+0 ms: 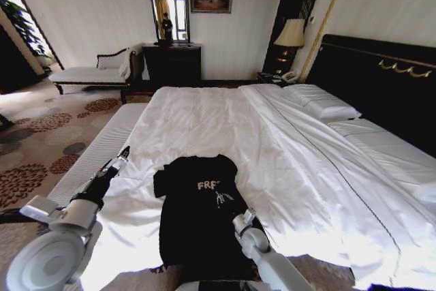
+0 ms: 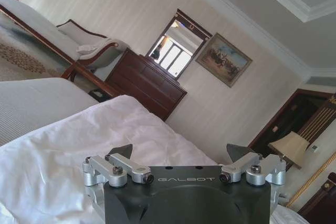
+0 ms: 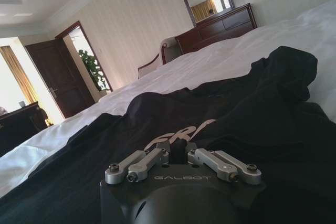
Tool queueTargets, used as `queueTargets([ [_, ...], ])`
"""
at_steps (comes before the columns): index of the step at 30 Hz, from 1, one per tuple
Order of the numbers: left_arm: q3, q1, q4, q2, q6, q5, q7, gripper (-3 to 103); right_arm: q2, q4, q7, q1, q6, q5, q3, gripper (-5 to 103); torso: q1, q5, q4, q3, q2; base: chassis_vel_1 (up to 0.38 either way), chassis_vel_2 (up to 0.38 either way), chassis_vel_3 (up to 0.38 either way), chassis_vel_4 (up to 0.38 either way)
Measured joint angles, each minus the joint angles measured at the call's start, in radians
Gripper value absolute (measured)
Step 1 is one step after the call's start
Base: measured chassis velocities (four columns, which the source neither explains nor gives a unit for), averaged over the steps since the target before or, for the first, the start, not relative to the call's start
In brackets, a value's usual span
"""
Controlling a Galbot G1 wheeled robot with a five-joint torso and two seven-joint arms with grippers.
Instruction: Fold the clothes on the bed.
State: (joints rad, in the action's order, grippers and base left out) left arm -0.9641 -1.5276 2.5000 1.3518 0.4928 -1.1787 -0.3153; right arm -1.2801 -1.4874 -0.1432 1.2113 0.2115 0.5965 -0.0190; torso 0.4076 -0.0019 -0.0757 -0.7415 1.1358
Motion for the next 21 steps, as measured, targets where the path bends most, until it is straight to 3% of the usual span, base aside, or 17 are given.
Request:
queueTargets([
  [6,0.002,0.000,0.000,0.001,0.000,0.006,0.000,100,0.001,-0.032,-0.031,0.039,0.043,-0.015,0.006,27,0.000,0.0001,0.0000,0.000,0.000,0.000,0.000,0.000,0.000],
  [11,0.002,0.000,0.000,0.000,0.000,0.008,0.000,100,0.006,-0.105,-0.086,0.110,0.116,0.025,-0.009,48,0.000,0.0002,0.0000,0.000,0.000,0.000,0.000,0.000,0.000],
  [16,0.002,0.002,0.000,0.001,0.000,0.010,0.000,100,-0.006,-0.165,-0.090,0.160,0.134,0.172,-0.063,65,0.000,0.0002,-0.0001,0.000,0.000,0.000,0.000,0.000,0.000],
  [20,0.002,0.000,0.000,0.004,0.000,0.015,0.000,100,-0.021,-0.252,0.040,0.188,0.069,0.406,-0.116,82,0.000,0.0001,0.0000,0.000,0.000,0.000,0.000,0.000,0.000],
  [21,0.002,0.000,0.000,0.004,0.000,0.015,0.000,100,-0.021,-0.252,0.040,0.188,0.069,0.406,-0.116,82,0.000,0.0001,0.0000,0.000,0.000,0.000,0.000,0.000,0.000],
])
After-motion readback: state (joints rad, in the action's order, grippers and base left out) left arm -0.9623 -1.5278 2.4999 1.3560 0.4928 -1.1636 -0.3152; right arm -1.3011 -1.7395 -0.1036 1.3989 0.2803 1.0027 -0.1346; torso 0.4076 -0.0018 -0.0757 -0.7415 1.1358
